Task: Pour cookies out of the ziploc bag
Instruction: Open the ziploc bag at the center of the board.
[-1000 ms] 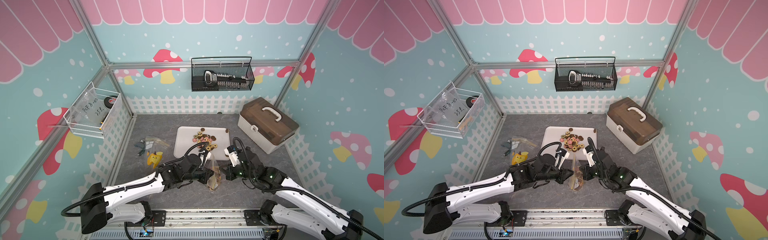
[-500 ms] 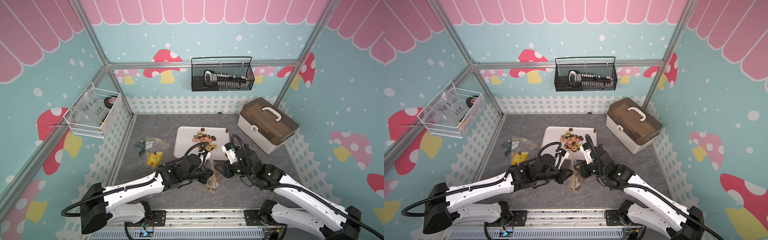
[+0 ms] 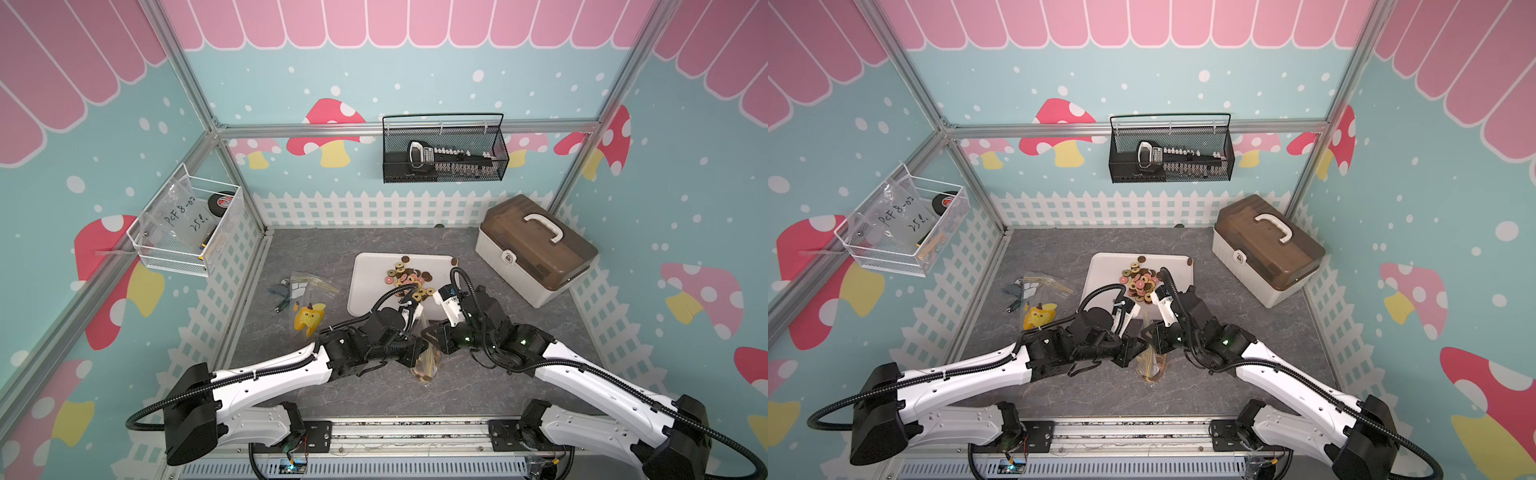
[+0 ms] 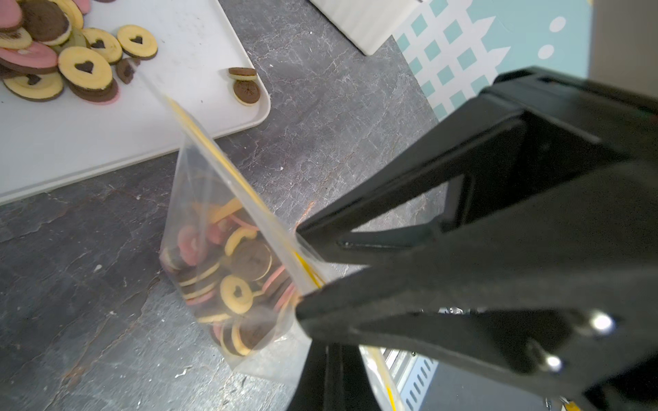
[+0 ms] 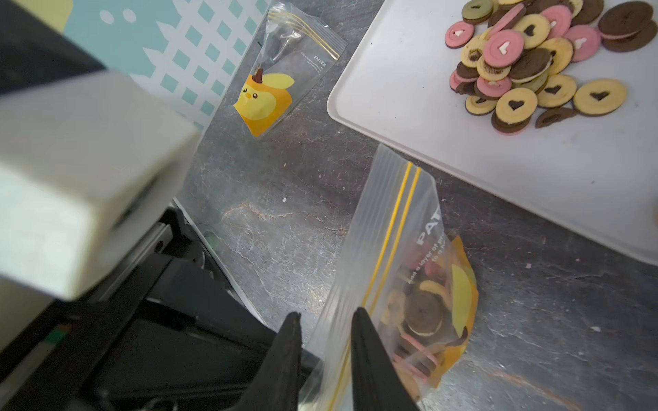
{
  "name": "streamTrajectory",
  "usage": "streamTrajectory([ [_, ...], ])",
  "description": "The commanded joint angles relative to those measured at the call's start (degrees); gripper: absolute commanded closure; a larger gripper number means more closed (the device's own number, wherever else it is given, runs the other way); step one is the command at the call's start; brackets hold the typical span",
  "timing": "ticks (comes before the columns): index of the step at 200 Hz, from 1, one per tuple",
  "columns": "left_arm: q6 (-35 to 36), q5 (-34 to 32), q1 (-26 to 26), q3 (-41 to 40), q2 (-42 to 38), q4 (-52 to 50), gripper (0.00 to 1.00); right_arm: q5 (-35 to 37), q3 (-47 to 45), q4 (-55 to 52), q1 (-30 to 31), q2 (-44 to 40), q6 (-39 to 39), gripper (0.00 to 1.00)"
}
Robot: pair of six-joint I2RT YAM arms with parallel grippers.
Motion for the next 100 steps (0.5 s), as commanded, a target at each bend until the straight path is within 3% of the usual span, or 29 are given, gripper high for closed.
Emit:
streamTrajectory([
  [1,0.9,-0.8,0.1,1.6,-0.7,-0.2,1.0,0.7,-0.3,0.3,0.4,-0.1,0.1,0.8],
  [38,0.9,-1.5,0.2,1.1,-1.3,-0.7,1.0,1.8,-1.0,-0.8,0.4,-1.6,0.0,0.86],
  [72,0.7,-2.0,0.3,0.7,-1.3,-0.5,1.0,2.0,-1.4,-1.4,0.4,-2.6,0.0,0.79],
  [100,0.5,-2.2,0.3,0.5,-1.6,-0.5,1.0,2.2,-2.0,-1.5,0.4,-2.9,0.0,0.81],
])
